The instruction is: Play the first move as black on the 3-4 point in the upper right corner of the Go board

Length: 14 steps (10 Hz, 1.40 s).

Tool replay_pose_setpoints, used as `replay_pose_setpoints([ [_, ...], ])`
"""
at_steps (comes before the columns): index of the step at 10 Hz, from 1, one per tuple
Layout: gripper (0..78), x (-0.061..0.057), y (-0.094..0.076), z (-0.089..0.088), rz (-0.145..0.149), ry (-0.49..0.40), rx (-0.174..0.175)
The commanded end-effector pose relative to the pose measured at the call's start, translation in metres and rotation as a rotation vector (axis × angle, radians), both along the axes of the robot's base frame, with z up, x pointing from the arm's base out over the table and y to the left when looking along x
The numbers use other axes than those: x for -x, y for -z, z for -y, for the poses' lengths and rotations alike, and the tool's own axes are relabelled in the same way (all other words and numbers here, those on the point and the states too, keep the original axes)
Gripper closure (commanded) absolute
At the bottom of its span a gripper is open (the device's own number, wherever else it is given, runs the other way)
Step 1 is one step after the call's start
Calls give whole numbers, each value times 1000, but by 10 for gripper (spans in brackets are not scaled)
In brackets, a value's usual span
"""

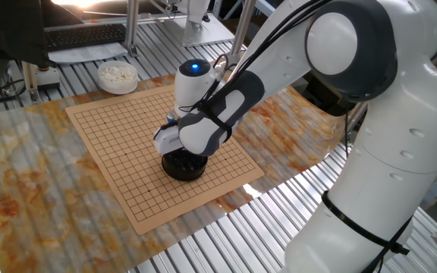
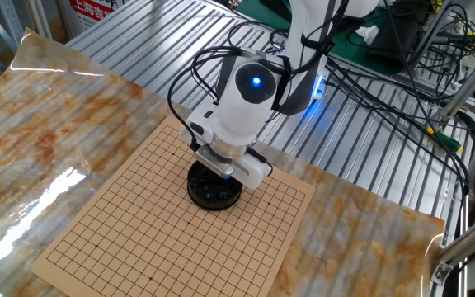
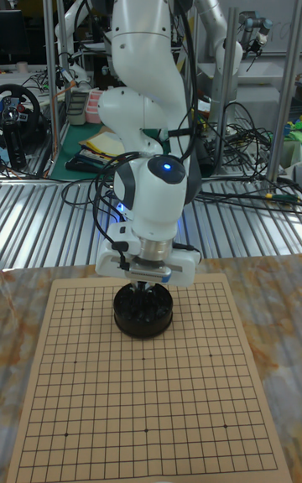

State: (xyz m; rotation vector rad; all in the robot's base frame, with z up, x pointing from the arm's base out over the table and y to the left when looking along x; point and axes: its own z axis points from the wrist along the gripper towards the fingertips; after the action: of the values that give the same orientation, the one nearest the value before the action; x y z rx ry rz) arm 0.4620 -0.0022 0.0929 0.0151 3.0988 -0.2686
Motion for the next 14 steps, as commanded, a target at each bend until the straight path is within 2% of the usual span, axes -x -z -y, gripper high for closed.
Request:
replay_pose_setpoints([
  [1,764,0,-2,2,14,12,-7],
  [3,764,0,-7,3,10,13,-10],
  [5,764,1,-10,2,8,22,-40],
  [7,764,2,-10,2,5,23,-45],
  [9,764,2,-12,1,1,31,-70],
  [12,764,5,-26,-1,-10,52,-84],
  [14,764,8,-46,-1,2,82,-106],
])
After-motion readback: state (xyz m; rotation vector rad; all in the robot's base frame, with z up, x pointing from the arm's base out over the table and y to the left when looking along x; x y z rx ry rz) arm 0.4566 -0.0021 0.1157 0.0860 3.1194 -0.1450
